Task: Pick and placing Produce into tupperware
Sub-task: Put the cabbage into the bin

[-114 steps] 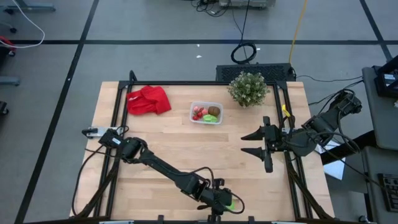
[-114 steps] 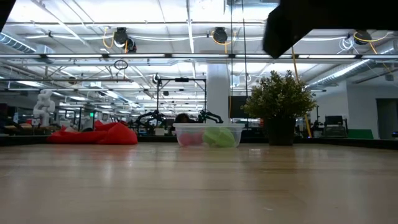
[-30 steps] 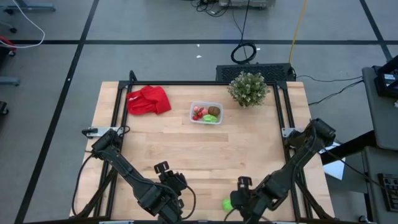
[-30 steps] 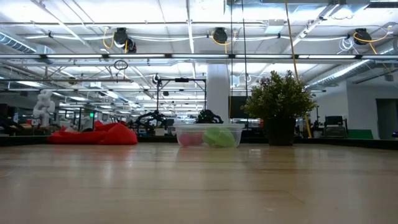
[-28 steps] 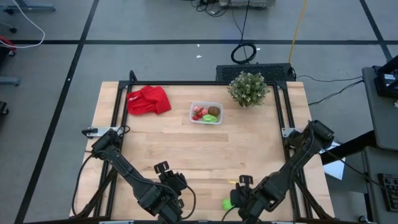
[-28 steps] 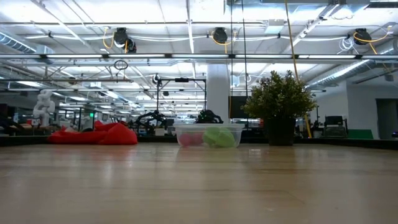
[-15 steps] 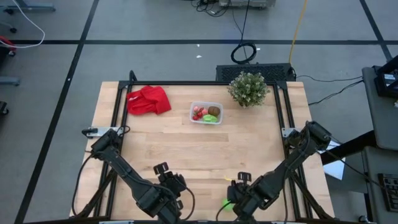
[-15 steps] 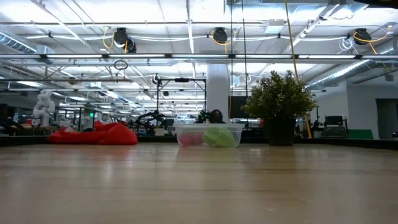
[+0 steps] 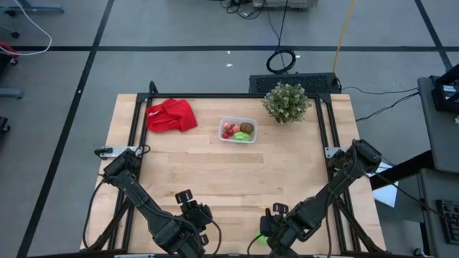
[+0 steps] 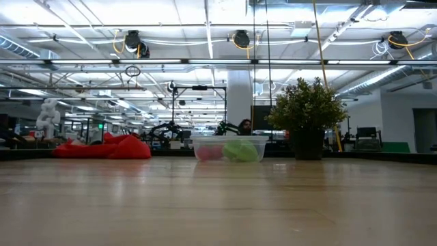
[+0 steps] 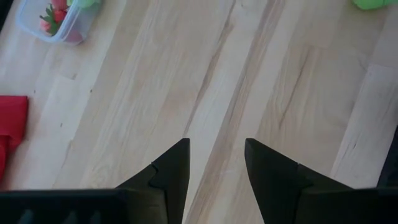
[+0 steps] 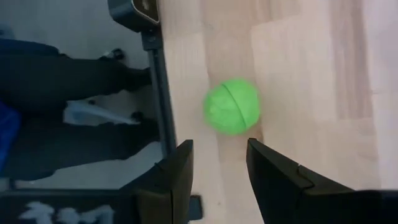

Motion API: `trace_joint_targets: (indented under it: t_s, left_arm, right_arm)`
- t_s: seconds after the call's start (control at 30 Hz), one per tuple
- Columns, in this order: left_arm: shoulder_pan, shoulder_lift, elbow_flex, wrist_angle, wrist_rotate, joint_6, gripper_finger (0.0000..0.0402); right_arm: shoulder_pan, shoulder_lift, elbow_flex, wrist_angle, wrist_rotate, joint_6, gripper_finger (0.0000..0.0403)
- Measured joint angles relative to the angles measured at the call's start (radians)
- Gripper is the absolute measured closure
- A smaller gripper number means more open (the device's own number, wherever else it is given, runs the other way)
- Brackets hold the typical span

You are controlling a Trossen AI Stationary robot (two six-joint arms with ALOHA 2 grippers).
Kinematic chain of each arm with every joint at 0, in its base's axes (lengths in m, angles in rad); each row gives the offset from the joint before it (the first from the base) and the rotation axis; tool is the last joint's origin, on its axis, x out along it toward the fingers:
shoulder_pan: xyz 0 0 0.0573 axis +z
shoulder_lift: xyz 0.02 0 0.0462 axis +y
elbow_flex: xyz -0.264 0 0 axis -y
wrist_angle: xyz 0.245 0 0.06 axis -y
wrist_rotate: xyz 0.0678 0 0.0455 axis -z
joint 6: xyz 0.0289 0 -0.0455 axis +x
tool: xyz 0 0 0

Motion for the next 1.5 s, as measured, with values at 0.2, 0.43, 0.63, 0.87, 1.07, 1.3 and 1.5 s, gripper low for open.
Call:
trace_joint_targets:
  t_s: [0.2, 0.43, 0.63, 0.87, 1.07, 1.3, 1.5]
  left_arm:
    - [0.000, 0.000, 0.000, 0.000, -0.002, -0.002, 0.0243]
    - [-0.019, 0.000, 0.000, 0.001, -0.010, -0.023, 0.0243]
    - [-0.033, 0.000, 0.000, 0.001, -0.018, -0.031, 0.0243]
    - [-0.035, 0.000, 0.000, 0.001, -0.018, -0.045, 0.0243]
    - [-0.035, 0.000, 0.000, 0.001, -0.018, -0.045, 0.0243]
    - [-0.035, 0.000, 0.000, 0.001, -0.018, -0.045, 0.0243]
    - [-0.037, 0.000, 0.000, 0.001, -0.018, -0.045, 0.0243]
  right_arm:
    - [-0.009, 0.000, 0.000, 0.056, -0.048, -0.003, 0.0266]
    - [-0.009, 0.000, 0.000, 0.085, -0.071, -0.024, 0.0266]
    - [-0.009, 0.000, 0.000, 0.085, -0.072, -0.015, 0.0266]
    - [-0.009, 0.000, 0.000, 0.083, -0.099, -0.006, 0.0265]
    - [-0.009, 0.000, 0.000, 0.076, -0.125, 0.022, 0.0258]
    - [-0.009, 0.000, 0.000, 0.061, -0.150, 0.046, 0.0226]
    - [-0.009, 0.000, 0.000, 0.058, -0.150, 0.064, 0.0202]
